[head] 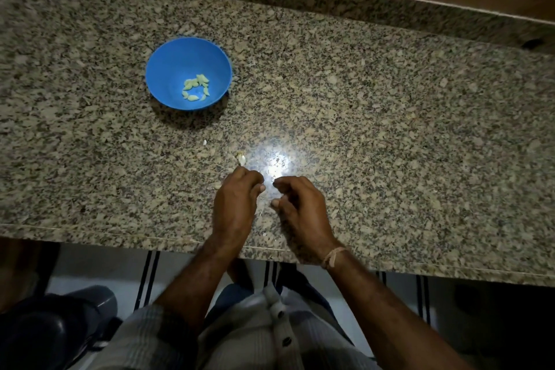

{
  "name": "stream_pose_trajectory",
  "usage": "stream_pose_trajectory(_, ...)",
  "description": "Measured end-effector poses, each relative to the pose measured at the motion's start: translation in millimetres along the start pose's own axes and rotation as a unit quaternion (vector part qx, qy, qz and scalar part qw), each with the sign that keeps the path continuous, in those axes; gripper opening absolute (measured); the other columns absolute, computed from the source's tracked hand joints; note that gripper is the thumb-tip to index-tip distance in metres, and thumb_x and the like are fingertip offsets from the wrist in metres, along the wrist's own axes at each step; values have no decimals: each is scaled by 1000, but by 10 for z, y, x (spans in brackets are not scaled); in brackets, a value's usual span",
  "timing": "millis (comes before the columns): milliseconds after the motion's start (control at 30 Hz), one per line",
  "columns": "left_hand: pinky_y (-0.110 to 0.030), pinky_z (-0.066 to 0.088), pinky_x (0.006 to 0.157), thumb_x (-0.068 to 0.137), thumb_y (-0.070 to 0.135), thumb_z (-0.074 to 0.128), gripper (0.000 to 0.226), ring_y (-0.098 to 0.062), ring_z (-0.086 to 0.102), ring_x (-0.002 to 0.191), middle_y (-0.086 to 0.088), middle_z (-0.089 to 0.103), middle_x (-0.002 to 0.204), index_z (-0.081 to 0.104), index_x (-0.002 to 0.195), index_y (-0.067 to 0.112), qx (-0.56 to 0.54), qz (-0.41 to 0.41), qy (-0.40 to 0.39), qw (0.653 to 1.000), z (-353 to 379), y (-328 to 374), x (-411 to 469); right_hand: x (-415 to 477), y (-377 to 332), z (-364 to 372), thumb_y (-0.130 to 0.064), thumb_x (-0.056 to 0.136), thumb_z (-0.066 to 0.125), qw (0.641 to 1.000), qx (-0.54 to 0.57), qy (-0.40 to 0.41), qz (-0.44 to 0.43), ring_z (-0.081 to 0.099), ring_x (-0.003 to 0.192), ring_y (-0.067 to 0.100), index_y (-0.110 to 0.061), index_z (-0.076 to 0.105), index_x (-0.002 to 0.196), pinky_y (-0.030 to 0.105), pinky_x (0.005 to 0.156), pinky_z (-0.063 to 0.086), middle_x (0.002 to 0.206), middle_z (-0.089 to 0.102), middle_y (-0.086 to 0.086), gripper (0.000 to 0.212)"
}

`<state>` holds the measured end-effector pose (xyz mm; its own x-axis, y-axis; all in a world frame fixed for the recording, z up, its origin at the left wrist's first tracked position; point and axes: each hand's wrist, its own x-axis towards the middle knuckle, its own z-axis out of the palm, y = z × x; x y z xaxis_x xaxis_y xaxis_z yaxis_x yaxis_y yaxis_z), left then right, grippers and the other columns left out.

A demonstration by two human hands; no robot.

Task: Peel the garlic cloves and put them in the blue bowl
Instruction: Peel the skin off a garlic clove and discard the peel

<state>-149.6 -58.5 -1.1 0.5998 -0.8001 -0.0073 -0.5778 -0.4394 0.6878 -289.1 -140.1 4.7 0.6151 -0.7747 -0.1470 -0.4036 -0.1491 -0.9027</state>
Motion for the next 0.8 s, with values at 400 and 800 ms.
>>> stream_pose_trajectory(400, -4, 47, 67, 96, 6, 69, 13, 0, 66, 83, -1, 73, 93, 68, 93, 18, -133, -247, 209, 937, -168, 47, -426, 183, -82, 97, -45, 86, 82, 953, -244, -110, -142, 44, 109, 15, -21, 47, 141, 31, 77, 47, 128, 45, -3, 70)
stream_pose_trajectory(800, -7, 44, 60, 94, 10, 74, 10, -6, 63, 73, 6, 71, 84, 70, 90, 19, -144, -284, 217, 923, -19, 126, -469, 415, 34, 63, -12, 98, 70, 909, -224, -196, -292, 50, 124, 21, -12, 65, 137, 32, 97, 49, 135, 61, 4, 39)
